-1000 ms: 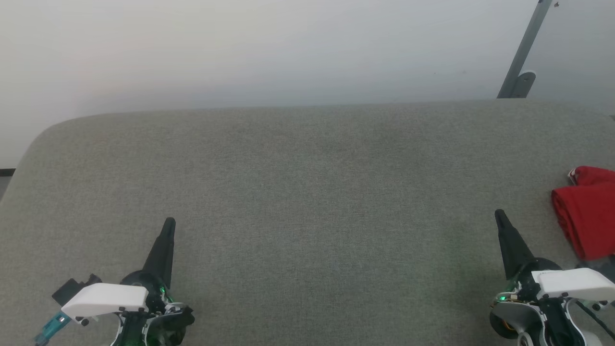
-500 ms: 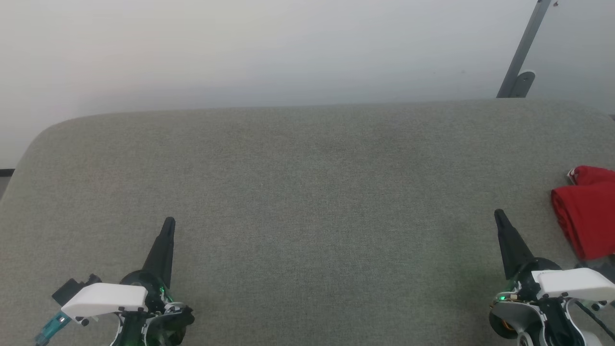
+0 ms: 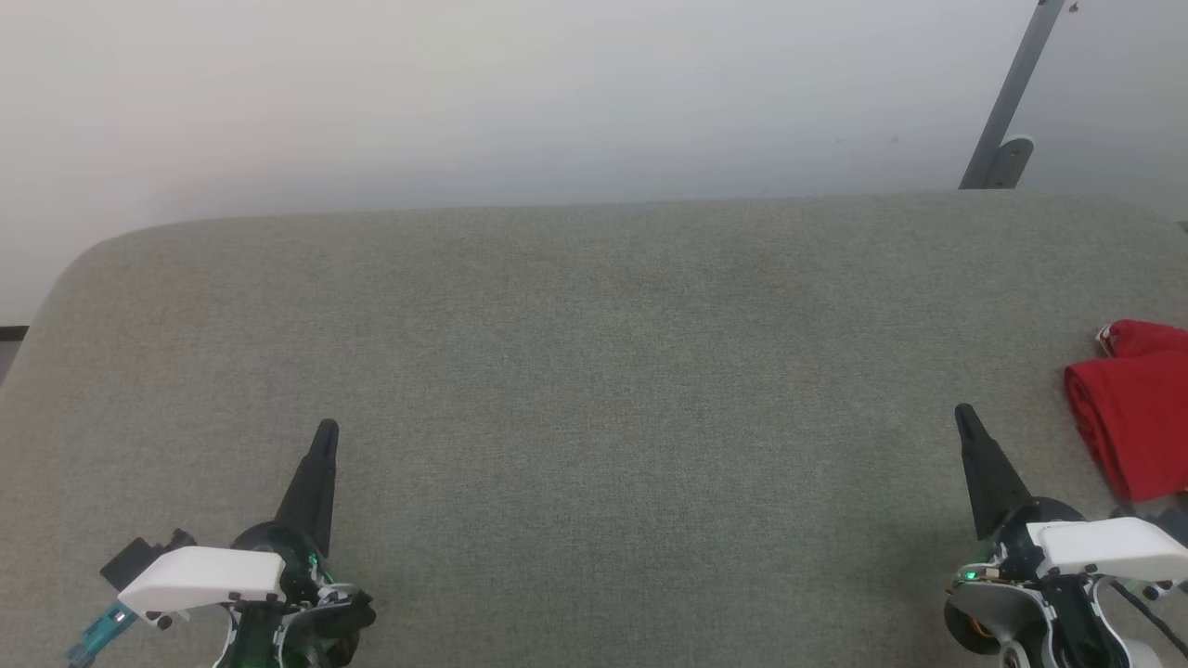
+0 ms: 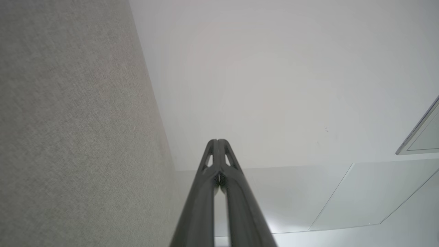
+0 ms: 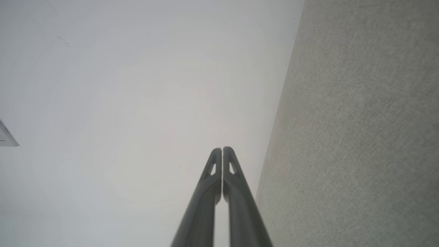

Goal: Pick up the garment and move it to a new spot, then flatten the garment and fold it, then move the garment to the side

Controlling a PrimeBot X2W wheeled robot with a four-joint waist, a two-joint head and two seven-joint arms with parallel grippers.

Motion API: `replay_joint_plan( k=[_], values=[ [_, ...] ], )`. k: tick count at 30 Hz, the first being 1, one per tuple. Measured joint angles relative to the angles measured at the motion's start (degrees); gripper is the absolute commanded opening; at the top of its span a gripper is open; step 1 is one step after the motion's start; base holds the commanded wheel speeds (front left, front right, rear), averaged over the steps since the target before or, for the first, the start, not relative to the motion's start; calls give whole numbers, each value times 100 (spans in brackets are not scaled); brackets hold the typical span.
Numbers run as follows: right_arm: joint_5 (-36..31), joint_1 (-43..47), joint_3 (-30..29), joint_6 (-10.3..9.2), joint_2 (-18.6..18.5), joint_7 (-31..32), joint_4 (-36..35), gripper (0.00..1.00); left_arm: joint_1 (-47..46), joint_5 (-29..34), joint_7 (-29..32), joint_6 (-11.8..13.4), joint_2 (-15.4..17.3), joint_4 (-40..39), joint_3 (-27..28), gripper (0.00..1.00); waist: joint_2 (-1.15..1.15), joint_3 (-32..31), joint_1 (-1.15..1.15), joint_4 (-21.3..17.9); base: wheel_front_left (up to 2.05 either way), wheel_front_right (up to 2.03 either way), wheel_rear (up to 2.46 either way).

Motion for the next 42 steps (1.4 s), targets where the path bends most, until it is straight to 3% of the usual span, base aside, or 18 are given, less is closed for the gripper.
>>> replay_joint_plan(
  k=[42],
  values=[
    [1, -1, 1, 0, 1, -1, 1, 0, 0, 26, 25, 0, -19, 1, 30, 0, 0, 0, 0, 0, 0, 0, 0]
  ],
)
